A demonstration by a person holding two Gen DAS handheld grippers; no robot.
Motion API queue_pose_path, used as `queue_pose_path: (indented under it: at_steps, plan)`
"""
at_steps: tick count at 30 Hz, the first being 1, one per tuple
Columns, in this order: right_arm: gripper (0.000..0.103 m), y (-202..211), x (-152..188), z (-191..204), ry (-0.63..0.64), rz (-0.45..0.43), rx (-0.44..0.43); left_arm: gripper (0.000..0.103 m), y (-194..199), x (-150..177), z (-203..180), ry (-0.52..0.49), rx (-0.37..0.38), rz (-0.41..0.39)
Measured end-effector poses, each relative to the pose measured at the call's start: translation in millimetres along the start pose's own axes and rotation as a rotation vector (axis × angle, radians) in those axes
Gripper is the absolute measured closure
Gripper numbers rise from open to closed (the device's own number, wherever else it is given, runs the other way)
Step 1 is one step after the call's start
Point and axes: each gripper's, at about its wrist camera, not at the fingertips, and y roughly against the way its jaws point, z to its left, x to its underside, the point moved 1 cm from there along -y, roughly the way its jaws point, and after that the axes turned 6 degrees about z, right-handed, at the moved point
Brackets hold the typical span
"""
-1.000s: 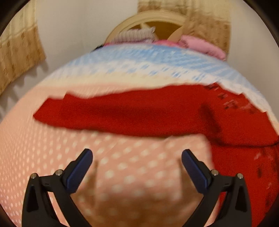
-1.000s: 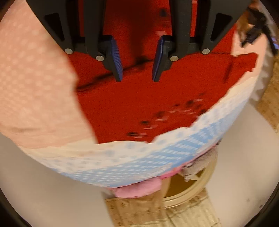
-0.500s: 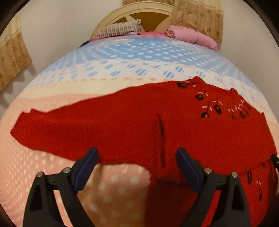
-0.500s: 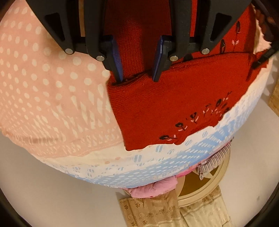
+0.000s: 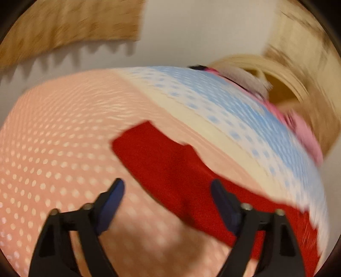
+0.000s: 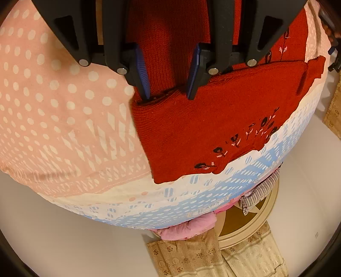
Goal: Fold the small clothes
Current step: 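Grasp the other sleeve cuff with the left gripper and lift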
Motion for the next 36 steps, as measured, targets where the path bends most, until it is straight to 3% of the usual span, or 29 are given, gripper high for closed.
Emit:
queue_pose_path:
  at_steps: [3,5,10,13,14,15,18,21,25,28,33,36]
  plan:
    - [0.066,0,0,3,0.006,0.002,0.011,0.045,-26,-12,20,0.104,0.04,0.073]
    - [0.066,-1,0,4,0.009,0.003,0.018,0.046,-41,-12,21,0.136,0.062,0.108]
    - [0.066,-2,1,7,0.015,0.007,0.03,0.049,-49,-17,16,0.155,0.101,0.061]
    - [0.066,-2,1,7,0.018,0.007,0.037,0.074,-53,-17,20,0.171,0.087,0.042]
    - [0.066,-3,1,8,0.02,0.008,0.041,0.094,-54,-18,22,0.164,0.087,0.041]
    - [0.066,-3,0,8,0.022,0.008,0.044,0.098,-57,-18,23,0.158,0.105,0.057]
    - [0.066,-3,1,8,0.023,0.008,0.045,0.098,-55,-19,25,0.144,0.12,0.059]
    - [0.066,-3,0,8,0.023,0.008,0.045,0.098,-48,-24,11,0.074,0.099,0.042]
    - [0.066,-2,1,8,0.021,0.007,0.042,0.098,-15,-26,-20,0.006,0.165,-0.021]
    - [0.066,-2,1,7,0.018,0.005,0.039,0.098,20,-20,-64,-0.118,0.229,-0.084]
    - [0.066,-2,1,7,0.013,0.004,0.031,0.098,81,25,-160,-0.4,0.364,-0.179]
    - [0.066,-2,1,6,0.009,0.002,0.025,0.098,107,77,-221,-0.584,0.455,-0.189]
